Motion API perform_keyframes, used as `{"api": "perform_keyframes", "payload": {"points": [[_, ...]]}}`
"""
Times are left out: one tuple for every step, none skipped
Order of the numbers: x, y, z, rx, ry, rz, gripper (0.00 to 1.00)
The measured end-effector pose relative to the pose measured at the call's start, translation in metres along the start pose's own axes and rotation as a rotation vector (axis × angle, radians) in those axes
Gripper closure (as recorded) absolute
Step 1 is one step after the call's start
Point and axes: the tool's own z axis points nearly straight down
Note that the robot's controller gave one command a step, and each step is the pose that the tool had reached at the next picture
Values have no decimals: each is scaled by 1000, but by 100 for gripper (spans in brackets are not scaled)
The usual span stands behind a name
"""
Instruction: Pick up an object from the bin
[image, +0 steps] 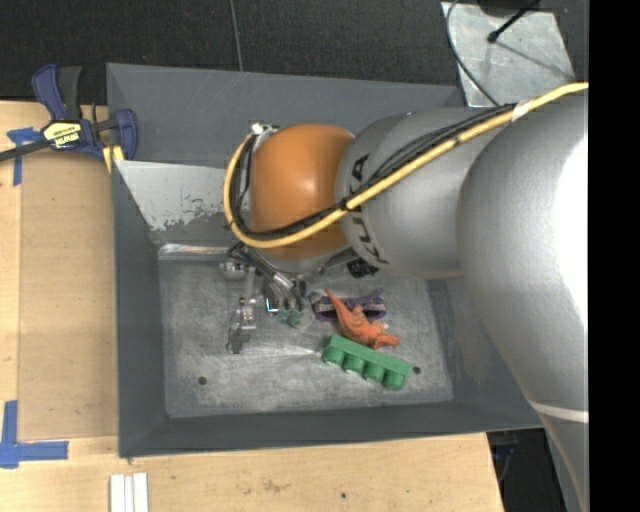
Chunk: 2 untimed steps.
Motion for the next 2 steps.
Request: {"api": "perform_keyframes", "payload": {"points": [[-2,-1,-4,-2,-8,3,0],[-22,-42,29,-3,-14,-166,0]]}}
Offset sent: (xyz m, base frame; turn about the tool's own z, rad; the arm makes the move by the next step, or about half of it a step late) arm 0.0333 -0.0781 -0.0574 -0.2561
